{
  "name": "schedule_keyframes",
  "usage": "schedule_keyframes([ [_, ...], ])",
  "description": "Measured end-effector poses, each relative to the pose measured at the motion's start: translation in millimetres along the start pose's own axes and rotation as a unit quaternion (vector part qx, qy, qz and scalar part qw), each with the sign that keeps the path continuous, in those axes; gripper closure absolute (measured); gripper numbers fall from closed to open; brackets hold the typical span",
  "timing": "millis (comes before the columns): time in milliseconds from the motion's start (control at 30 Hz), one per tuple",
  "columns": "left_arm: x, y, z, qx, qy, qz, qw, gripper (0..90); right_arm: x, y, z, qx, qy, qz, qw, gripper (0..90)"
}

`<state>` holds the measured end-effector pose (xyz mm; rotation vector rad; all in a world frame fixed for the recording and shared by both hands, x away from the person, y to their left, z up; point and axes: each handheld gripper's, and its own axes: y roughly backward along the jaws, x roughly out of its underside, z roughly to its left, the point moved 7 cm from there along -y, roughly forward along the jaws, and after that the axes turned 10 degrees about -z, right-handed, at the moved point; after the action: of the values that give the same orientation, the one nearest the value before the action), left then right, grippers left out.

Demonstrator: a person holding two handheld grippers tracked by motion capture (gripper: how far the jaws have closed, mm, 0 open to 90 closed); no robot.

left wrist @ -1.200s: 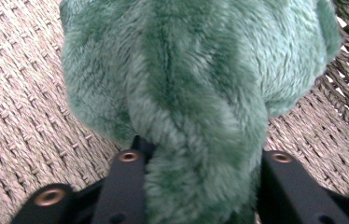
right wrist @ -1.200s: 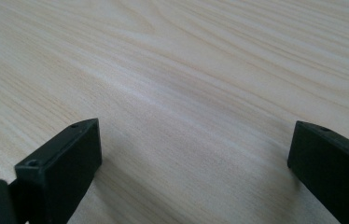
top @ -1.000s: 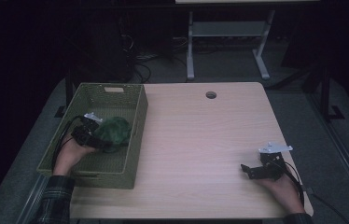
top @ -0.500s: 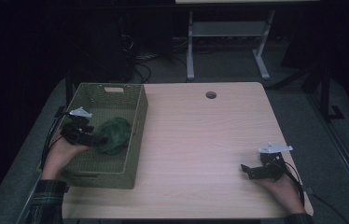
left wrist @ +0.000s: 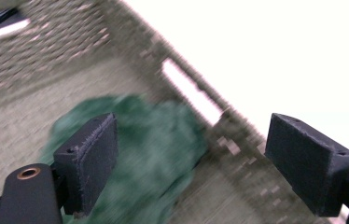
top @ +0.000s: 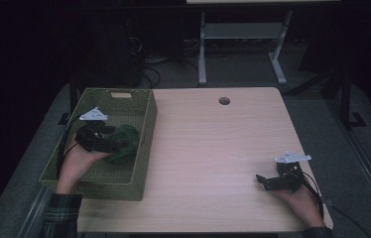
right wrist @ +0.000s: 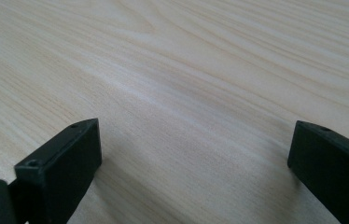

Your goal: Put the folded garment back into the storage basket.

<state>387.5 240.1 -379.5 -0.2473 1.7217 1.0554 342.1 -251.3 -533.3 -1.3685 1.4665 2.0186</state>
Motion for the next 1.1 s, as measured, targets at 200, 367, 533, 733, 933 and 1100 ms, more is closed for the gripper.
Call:
schedule_keyframes([
  [200, -16.7, -13.5, -29.7, 0.018, -0.011, -0.023, 0.9995, 16.6, 0.0, 0.0, 0.1, 0.0, 0.0, 0.0, 1.0, 2.5],
  [367, -24.2, -26.1, -55.1, 0.03, -0.014, -0.039, 0.9987, 16.6, 0.0, 0.0, -0.1, 0.0, 0.0, 0.0, 1.0, 2.5],
  [533, -27.2, -40.8, -82.4, 0.054, -0.026, -0.042, 0.9973, 16.7, 0.0, 0.0, 0.1, 0.0, -0.001, 0.0, 1.0, 2.5],
  [733, -26.1, -61.5, -112.3, 0.073, -0.034, -0.052, 0.9954, 16.6, 0.2, 0.4, 0.4, 0.003, -0.003, 0.0, 1.0, 2.6],
  [933, -16.7, -82.6, -137.7, 0.092, -0.048, -0.045, 0.9936, 16.6, 0.4, 0.6, 0.8, 0.003, -0.004, 0.001, 1.0, 2.5],
  [1100, -2.4, -100.8, -154.7, 0.099, -0.061, -0.04, 0.9925, 16.5, 0.7, 1.1, 0.7, 0.007, -0.005, -0.001, 1.0, 2.6],
])
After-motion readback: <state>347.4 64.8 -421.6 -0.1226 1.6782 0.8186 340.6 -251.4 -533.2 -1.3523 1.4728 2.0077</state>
